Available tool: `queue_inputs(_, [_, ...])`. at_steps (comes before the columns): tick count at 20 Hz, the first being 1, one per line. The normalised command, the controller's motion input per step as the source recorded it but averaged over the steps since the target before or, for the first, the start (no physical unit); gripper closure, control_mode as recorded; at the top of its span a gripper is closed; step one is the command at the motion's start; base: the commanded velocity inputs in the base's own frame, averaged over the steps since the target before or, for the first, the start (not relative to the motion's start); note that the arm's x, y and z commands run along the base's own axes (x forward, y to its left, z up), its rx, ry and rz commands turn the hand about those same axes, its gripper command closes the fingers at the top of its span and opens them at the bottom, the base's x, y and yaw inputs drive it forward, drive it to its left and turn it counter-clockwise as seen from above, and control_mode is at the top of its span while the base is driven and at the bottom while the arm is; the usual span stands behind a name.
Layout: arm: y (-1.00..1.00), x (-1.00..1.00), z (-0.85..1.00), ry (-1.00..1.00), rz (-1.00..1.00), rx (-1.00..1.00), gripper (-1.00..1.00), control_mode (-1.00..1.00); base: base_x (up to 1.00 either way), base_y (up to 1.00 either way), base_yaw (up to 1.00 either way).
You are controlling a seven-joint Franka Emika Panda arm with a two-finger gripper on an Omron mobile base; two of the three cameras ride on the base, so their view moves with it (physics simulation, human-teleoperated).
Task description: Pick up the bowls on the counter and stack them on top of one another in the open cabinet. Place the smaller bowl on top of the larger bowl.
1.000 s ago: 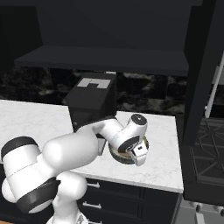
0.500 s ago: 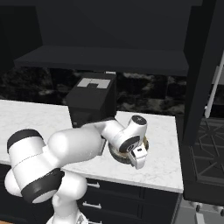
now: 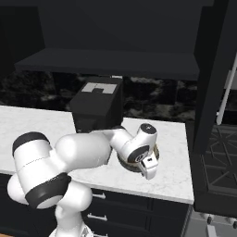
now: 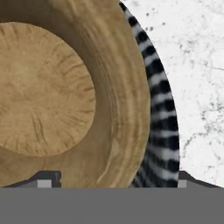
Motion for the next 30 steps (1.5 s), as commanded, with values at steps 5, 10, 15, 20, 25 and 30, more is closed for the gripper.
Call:
queue_inputs(5, [0.00, 0.02, 0.00, 0.00, 0.00, 0.00, 1.00, -1.00, 0.00, 0.00, 0.00])
queue_inputs(10, [0.00, -0.01, 0.14, -0.01, 0.00, 0.00, 1.00, -1.00, 0.00, 0.00, 0.00])
queue_inputs(15, [0.00, -0.27, 0.63, -0.11, -0.03, 0.00, 1.00, -1.00, 0.00, 0.00, 0.00])
queue_inputs(20, [0.00, -0.62, 1.00, -0.26, -0.02, 0.00, 1.00, -1.00, 0.00, 0.00, 0.00])
queue_inputs(25, [0.11, -0.63, 1.00, -0.25, 0.00, 0.00, 1.00, -1.00, 0.00, 0.00, 0.00])
queue_inputs(30, [0.47, -0.51, 1.00, -0.23, 0.02, 0.00, 1.00, -1.00, 0.00, 0.00, 0.00])
